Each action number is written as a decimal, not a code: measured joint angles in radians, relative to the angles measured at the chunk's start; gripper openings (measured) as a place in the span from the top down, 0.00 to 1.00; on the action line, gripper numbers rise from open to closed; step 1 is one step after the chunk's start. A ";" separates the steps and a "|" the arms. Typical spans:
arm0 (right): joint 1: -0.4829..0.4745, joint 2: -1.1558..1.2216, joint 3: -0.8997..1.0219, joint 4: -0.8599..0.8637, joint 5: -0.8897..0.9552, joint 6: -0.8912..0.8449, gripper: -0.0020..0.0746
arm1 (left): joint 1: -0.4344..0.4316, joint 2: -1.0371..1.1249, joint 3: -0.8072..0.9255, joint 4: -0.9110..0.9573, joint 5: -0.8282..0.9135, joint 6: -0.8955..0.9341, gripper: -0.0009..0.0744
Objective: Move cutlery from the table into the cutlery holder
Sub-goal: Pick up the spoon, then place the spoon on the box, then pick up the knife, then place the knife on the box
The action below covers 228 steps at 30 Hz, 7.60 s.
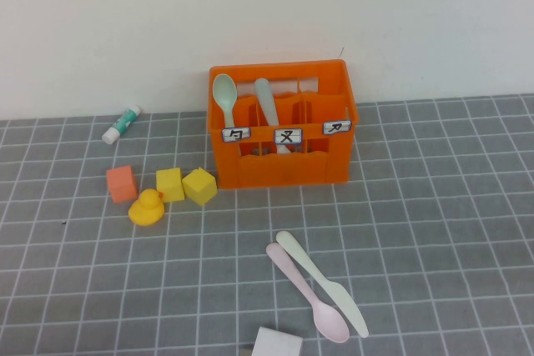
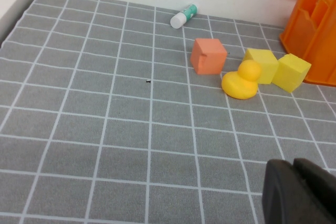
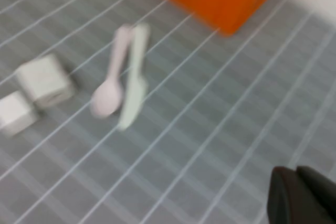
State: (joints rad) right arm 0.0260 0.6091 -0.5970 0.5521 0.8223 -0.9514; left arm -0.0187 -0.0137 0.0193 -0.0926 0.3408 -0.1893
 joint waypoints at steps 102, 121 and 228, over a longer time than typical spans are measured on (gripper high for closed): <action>0.747 1.267 -0.742 -0.479 -0.854 0.913 0.79 | 0.000 0.000 0.000 0.000 0.000 -0.009 0.99; 0.725 1.493 -0.813 -0.290 -1.668 0.835 0.79 | 0.000 0.000 0.000 0.000 0.000 -0.006 0.99; 0.718 1.150 -0.339 -0.287 -1.019 0.865 0.78 | 0.000 0.000 0.000 0.000 0.000 -0.009 0.99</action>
State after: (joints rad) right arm 0.7443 1.7587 -0.9358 0.2655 -0.1965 -0.0865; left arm -0.0187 -0.0137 0.0193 -0.0926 0.3408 -0.1981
